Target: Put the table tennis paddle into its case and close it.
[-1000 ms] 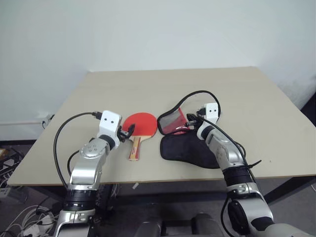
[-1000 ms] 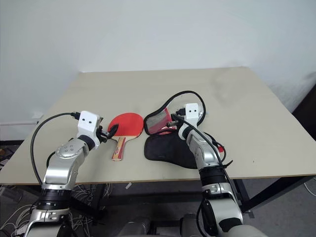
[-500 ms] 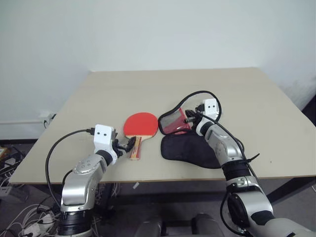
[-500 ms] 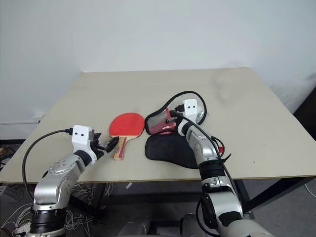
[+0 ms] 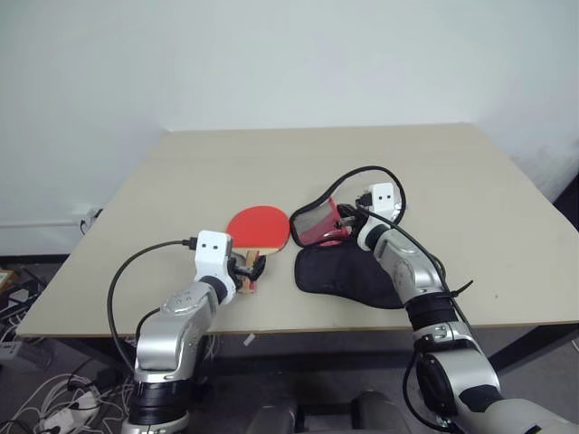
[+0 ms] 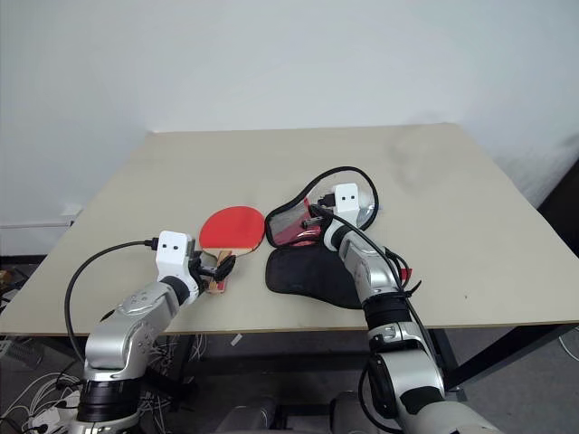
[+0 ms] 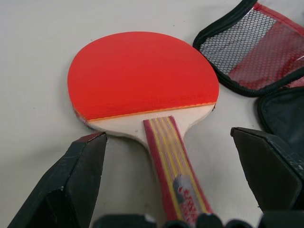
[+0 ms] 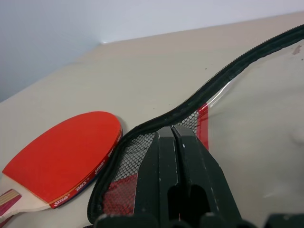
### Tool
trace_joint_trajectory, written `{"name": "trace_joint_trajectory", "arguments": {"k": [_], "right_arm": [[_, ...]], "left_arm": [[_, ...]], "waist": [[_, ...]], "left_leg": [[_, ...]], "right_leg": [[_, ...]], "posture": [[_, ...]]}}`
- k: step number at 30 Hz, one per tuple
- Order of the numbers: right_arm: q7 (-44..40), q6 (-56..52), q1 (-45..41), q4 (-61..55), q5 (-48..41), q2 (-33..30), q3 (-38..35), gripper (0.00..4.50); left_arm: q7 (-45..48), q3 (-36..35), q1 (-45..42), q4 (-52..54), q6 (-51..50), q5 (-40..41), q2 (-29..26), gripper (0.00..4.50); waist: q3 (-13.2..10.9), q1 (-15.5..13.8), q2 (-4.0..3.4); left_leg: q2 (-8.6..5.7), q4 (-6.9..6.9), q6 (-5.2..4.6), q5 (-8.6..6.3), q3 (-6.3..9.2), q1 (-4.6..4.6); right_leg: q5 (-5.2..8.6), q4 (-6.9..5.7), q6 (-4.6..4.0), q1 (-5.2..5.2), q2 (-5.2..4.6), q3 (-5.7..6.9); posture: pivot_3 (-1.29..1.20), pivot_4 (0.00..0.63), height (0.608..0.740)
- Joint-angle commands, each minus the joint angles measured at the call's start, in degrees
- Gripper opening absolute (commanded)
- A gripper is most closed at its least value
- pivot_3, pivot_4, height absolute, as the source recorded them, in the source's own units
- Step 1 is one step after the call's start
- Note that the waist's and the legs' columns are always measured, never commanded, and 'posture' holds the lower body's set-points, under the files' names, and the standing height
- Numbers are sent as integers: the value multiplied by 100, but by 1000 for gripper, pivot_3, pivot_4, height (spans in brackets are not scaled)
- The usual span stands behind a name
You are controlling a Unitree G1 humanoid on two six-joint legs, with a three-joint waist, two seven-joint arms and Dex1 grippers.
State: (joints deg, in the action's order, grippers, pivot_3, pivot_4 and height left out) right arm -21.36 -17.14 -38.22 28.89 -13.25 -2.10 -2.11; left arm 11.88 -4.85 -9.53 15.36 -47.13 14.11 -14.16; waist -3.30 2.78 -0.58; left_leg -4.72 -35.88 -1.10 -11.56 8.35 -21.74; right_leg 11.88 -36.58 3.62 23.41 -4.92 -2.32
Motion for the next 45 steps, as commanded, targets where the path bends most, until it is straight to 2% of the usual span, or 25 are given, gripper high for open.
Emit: {"name": "trace_joint_trajectory", "arguments": {"k": [1,7,14,22,28,35,39,45], "right_arm": [[-39,154,-259,-67,19,-49,-33,0],[-306,-42,-284,-236,-77,-175,24,0],[-2047,-244,-409,-687,-143,-1239,386,0],[-3667,-331,-32,-1090,-210,-2035,812,0],[-4022,-543,124,-1414,-313,-2078,893,0],[-3927,-561,207,-1472,-241,-1999,892,0],[-3852,-527,205,-1420,-211,-1985,893,0],[-3805,-491,166,-1355,-219,-1956,891,0]], "left_arm": [[-112,110,-217,-91,-159,-82,26,4456],[-341,317,-331,-239,-509,-246,58,4456],[-480,460,-319,-220,-697,-363,144,4456],[-485,452,-406,-342,-944,-353,263,4456],[-422,489,-490,-442,-1079,-365,289,4456],[-468,312,-642,-617,-1279,-315,441,4456],[-519,171,-688,-629,-1385,-297,558,3906],[-539,138,-764,-678,-1443,-365,575,2267]], "waist": [[0,4,0],[-1,3,0],[-4,-5,2],[-5,-3,5],[-6,-9,6],[-7,-50,7],[-7,-50,7],[-7,-61,7]], "left_leg": [[0,0,0,0,0,0],[0,1,0,0,-1,-2],[-3,-4,0,0,-1,-8],[3,-6,1,-1,-2,-9],[4,-11,1,-1,-4,-12],[3,-13,1,-1,-1,-13],[4,-13,1,-1,0,-13],[3,-13,1,-1,0,-17]], "right_leg": [[0,0,0,0,0,0],[0,3,0,3,1,-1],[0,5,0,0,-3,1],[1,11,0,-6,-4,8],[5,12,-6,-8,-7,10],[4,13,-5,-12,-9,15],[6,12,-8,-12,-9,17],[1,19,0,-12,-10,17]], "posture": [[0,0,740],[0,0,740],[0,0,740],[0,0,740],[0,0,740],[0,0,740],[0,0,740],[0,0,740]]}}
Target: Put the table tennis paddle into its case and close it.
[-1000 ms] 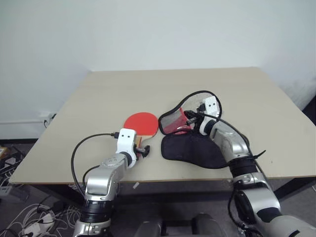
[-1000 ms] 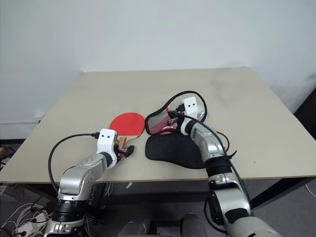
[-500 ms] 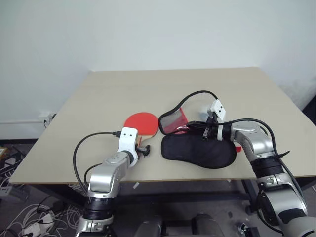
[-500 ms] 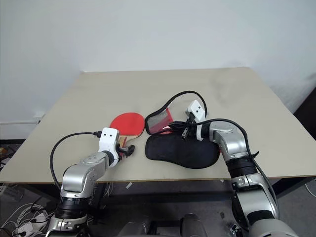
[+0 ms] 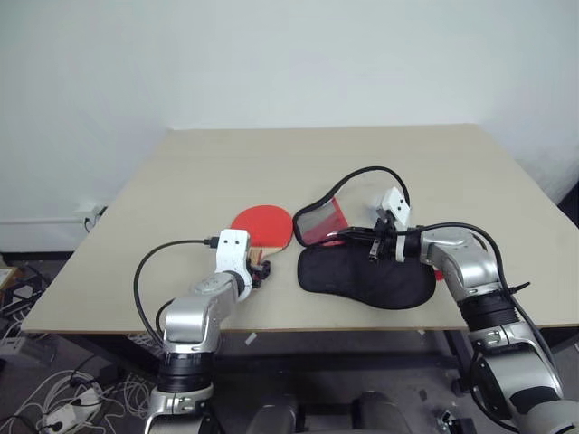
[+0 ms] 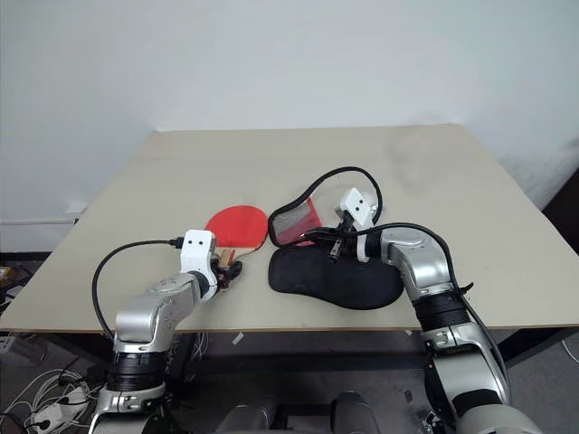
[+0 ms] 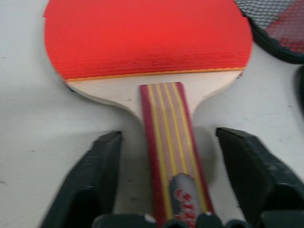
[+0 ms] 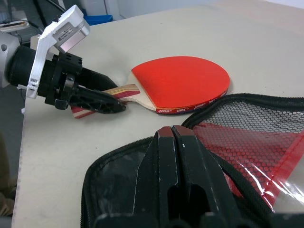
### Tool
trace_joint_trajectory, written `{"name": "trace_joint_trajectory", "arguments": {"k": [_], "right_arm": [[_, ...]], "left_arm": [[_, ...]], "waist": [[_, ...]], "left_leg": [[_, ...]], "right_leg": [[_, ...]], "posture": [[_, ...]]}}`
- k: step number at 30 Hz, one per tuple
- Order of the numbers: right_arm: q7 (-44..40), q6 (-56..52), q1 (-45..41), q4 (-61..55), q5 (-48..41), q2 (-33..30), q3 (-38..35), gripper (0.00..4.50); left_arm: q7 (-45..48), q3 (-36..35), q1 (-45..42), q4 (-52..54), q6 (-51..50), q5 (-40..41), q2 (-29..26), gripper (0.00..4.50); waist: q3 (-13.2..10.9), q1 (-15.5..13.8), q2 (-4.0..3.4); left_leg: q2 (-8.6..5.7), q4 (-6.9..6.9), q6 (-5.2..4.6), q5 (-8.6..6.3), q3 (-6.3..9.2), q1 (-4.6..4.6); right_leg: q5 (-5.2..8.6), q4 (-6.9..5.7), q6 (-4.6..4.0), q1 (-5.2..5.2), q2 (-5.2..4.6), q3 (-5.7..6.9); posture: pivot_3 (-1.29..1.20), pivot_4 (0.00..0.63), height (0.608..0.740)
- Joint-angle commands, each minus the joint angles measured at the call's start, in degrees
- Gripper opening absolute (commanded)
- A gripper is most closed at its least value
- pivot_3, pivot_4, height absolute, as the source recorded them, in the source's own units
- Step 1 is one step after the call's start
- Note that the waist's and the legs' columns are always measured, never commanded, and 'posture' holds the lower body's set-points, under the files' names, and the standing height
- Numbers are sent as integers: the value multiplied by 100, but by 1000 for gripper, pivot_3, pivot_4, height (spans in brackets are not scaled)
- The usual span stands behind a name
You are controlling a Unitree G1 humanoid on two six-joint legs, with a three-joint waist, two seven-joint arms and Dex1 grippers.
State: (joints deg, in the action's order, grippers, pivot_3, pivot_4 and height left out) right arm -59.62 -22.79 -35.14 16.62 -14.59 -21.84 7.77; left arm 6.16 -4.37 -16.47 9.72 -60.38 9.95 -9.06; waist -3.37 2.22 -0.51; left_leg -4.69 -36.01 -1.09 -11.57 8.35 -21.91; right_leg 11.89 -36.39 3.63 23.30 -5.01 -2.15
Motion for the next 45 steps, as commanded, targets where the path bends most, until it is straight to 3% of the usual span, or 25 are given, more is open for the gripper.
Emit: {"name": "trace_joint_trajectory", "arguments": {"k": [1,4,6,18,34,37,45], "right_arm": [[28,85,-152,-111,-83,23,-102,0],[55,100,-170,-96,-80,37,-117,0],[77,101,-173,-108,-85,43,-123,0],[262,144,-126,-138,-94,33,-178,0],[478,238,-160,-80,-50,69,-206,0],[728,362,-270,94,3,113,-304,0],[1807,721,-830,882,-4,241,-980,0]], "left_arm": [[29,89,-82,-123,-114,43,67,2015],[32,103,-109,-145,-110,14,66,1240],[49,118,-126,-164,-111,9,62,1059],[-42,123,-301,-386,-31,-86,46,1059],[-277,235,-686,-934,2288,-637,-234,1059],[-61,266,-807,-1086,2620,-584,-309,1059],[1383,562,-1226,-1524,3642,-361,-727,1059]], "waist": [[0,-19,-1],[0,-31,-1],[1,-34,-1],[1,-106,-2],[-11,-99,-5],[-12,-108,0],[-18,-106,8]], "left_leg": [[0,0,0,0,0,-1],[0,1,0,0,7,1],[0,1,0,0,9,2],[1,3,0,0,8,1],[27,-1,13,8,17,-63],[23,-4,48,31,15,-64],[20,14,51,39,-6,-81]], "right_leg": [[0,5,1,-2,0,0],[-1,24,2,-9,2,4],[-2,27,2,-10,3,5],[-1,29,1,-12,4,9],[-26,62,-26,34,5,115],[-86,61,-77,32,6,120],[-80,79,-79,56,14,114]], "posture": [[0,0,740],[0,0,740],[0,0,740],[0,0,740],[0,0,740],[0,0,740],[0,0,740]]}}
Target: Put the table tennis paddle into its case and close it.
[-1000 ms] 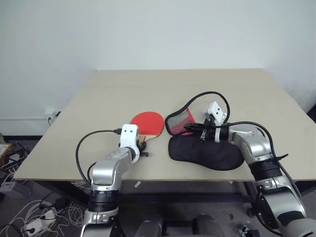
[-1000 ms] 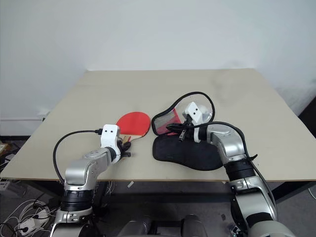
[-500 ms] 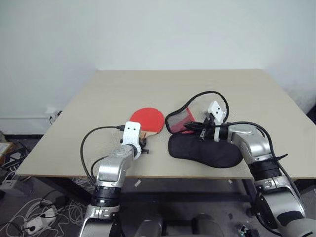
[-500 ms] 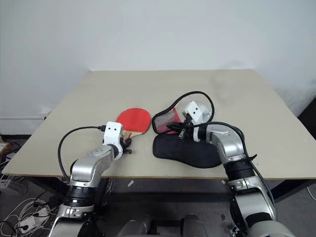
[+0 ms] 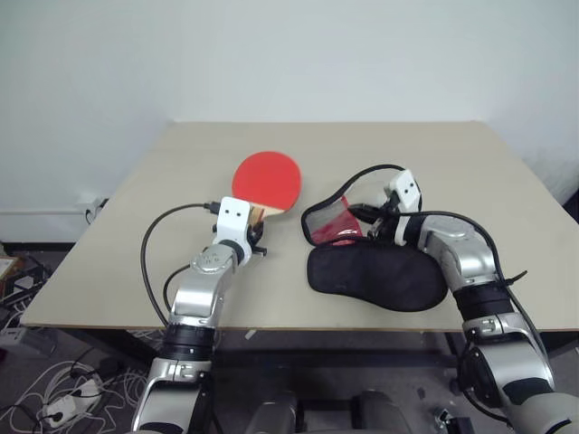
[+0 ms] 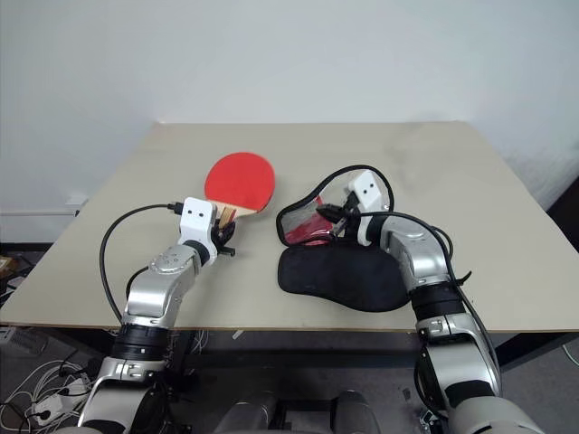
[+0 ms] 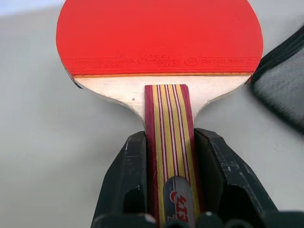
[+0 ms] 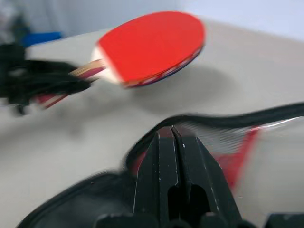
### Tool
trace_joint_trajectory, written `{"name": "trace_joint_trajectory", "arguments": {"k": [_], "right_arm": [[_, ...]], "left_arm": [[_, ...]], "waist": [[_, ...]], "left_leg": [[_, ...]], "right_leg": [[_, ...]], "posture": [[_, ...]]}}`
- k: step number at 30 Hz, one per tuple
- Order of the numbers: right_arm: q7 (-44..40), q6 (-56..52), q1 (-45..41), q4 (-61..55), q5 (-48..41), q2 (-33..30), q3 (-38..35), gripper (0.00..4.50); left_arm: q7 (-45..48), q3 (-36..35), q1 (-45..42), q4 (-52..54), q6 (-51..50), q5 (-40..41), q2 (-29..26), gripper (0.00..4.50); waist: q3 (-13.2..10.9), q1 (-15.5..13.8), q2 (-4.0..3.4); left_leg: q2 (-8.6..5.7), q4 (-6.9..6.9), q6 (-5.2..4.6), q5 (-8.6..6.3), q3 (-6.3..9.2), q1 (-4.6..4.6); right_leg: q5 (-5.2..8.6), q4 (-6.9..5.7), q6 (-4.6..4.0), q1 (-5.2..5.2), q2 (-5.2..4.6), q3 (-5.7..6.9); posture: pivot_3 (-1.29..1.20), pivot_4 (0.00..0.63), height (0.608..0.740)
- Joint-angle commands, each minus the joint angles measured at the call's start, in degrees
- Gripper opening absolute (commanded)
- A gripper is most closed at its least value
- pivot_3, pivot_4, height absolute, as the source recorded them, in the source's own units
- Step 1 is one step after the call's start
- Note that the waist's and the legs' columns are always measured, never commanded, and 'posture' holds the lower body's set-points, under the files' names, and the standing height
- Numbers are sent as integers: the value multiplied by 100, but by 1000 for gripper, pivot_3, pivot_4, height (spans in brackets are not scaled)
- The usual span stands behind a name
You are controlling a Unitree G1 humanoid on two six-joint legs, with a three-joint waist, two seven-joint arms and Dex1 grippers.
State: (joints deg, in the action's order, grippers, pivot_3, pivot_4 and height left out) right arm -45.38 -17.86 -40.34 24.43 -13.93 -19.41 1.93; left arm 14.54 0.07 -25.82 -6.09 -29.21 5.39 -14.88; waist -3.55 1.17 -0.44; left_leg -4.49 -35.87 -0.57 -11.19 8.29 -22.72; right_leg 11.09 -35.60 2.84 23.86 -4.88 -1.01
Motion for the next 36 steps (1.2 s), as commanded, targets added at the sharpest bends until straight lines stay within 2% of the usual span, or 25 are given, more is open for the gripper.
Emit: {"name": "trace_joint_trajectory", "arguments": {"k": [1,6,9,11,22,28,36], "right_arm": [[511,268,-371,175,-86,-2,-505,0],[1082,285,-640,487,-197,-36,-1037,0],[2120,430,-1027,1157,-297,-142,-1751,0],[2437,493,-1153,1393,-368,-197,-2001,0],[2440,456,-1006,1143,-399,-146,-2015,0],[2535,327,-765,715,-465,-143,-2040,0],[2756,-28,-248,-116,-621,-75,-2081,0]], "left_arm": [[767,159,-328,21,633,141,-189,1059],[1762,429,-395,-119,1180,196,-407,1059],[2454,566,-481,-328,1399,343,-507,1059],[2892,621,-520,-371,1465,502,-520,1059],[4624,1204,-972,-1240,2122,582,-321,1059],[5160,1552,-1611,-2507,2746,186,-157,1059],[5707,1558,-2535,-4209,3212,-20,160,1059]], "waist": [[0,1,0],[-1,8,-1],[-4,17,-6],[-6,21,-9],[-7,154,-11],[-7,162,-13],[-7,159,-12]], "left_leg": [[0,1,0,0,0,0],[1,2,3,-2,-14,5],[3,-1,2,-1,-14,15],[2,-3,0,0,-15,14],[4,-7,-33,19,-24,17],[4,-13,-39,23,-22,22],[3,-16,-41,23,-20,21]], "right_leg": [[1,0,0,0,0,0],[1,-3,-3,-4,1,0],[1,-6,-4,-14,3,0],[-1,-8,-9,-14,3,0],[-2,-8,-7,-21,6,-8],[-2,-14,-7,-28,7,-7],[-3,-13,-4,-30,6,-5]], "posture": [[0,0,740],[0,0,740],[0,0,740],[0,0,740],[0,0,740],[0,0,740],[0,0,740]]}}
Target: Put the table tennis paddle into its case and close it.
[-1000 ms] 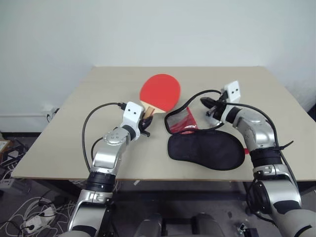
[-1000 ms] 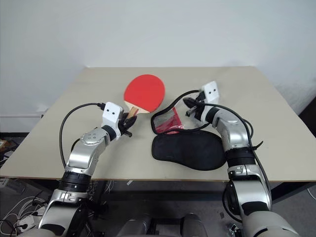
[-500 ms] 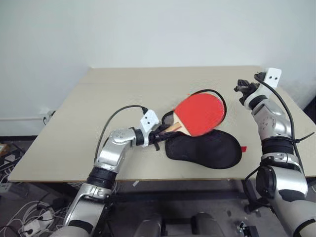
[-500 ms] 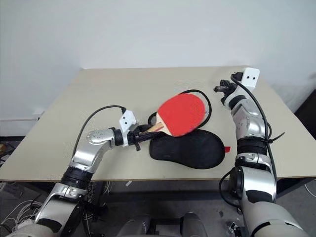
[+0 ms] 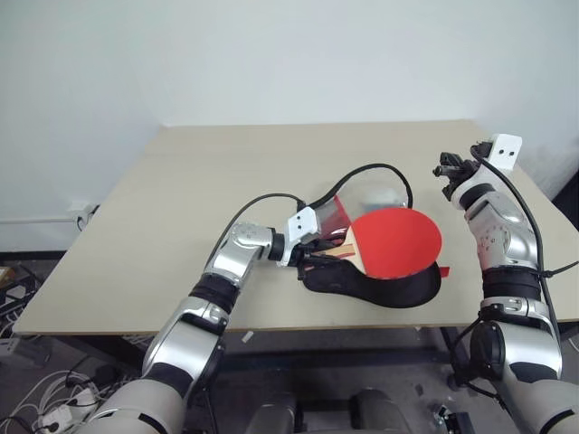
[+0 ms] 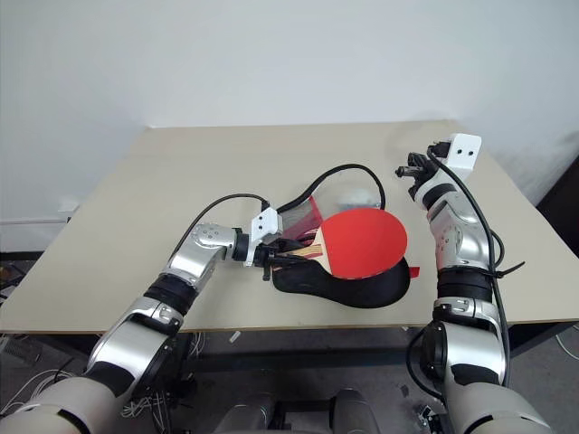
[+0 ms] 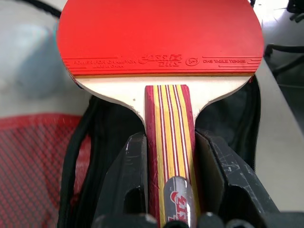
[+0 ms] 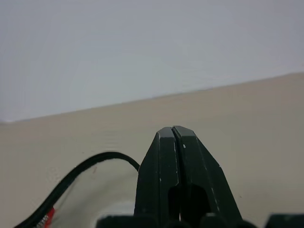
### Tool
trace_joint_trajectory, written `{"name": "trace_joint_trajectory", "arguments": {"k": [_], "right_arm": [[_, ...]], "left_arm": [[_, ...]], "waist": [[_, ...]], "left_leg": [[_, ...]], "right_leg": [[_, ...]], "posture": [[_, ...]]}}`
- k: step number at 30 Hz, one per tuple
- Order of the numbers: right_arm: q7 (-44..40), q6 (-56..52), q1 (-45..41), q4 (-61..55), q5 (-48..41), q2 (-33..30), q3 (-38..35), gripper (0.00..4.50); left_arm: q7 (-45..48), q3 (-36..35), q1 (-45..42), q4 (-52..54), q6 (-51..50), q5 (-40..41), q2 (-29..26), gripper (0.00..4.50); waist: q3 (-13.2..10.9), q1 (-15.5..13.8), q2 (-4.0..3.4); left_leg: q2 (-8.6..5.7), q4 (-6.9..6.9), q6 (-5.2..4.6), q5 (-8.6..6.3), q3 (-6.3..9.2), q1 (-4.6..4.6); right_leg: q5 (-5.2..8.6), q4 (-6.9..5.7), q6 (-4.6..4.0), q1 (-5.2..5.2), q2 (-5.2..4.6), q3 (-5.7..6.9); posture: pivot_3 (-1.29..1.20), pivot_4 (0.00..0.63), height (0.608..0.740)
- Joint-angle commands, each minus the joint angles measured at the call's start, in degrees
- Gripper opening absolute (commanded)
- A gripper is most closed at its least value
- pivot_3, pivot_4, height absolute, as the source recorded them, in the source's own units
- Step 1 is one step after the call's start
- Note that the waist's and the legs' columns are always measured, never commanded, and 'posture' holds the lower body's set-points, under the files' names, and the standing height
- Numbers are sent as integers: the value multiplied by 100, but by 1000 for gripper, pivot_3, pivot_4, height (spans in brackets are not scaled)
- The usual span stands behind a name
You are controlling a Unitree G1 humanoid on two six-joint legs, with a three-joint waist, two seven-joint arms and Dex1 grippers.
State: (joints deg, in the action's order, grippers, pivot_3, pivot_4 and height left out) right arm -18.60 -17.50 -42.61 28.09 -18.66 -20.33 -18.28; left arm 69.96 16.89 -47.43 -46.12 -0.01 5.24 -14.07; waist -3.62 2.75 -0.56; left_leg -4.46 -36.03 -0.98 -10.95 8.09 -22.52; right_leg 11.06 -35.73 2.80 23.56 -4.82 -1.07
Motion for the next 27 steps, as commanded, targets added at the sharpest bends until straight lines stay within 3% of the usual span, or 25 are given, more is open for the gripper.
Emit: {"name": "trace_joint_trajectory", "arguments": {"k": [1,6,27], "right_arm": [[97,-98,25,-561,-161,25,-63,0],[219,-254,207,-913,-239,56,-85,0],[431,-458,423,-1329,-325,148,-53,0]], "left_arm": [[205,-107,-435,-342,377,-55,102,1059],[569,-30,-671,-852,539,-245,203,1059],[103,59,-1164,-1990,1137,-1236,485,1059]], "waist": [[0,3,0],[0,3,0],[0,-2,1]], "left_leg": [[0,0,0,0,0,0],[1,-1,-1,0,2,0],[0,-11,-5,3,5,1]], "right_leg": [[0,0,0,0,0,0],[0,-1,1,0,0,1],[-3,-6,6,-6,0,4]], "posture": [[0,0,740],[0,0,740],[0,0,740]]}}
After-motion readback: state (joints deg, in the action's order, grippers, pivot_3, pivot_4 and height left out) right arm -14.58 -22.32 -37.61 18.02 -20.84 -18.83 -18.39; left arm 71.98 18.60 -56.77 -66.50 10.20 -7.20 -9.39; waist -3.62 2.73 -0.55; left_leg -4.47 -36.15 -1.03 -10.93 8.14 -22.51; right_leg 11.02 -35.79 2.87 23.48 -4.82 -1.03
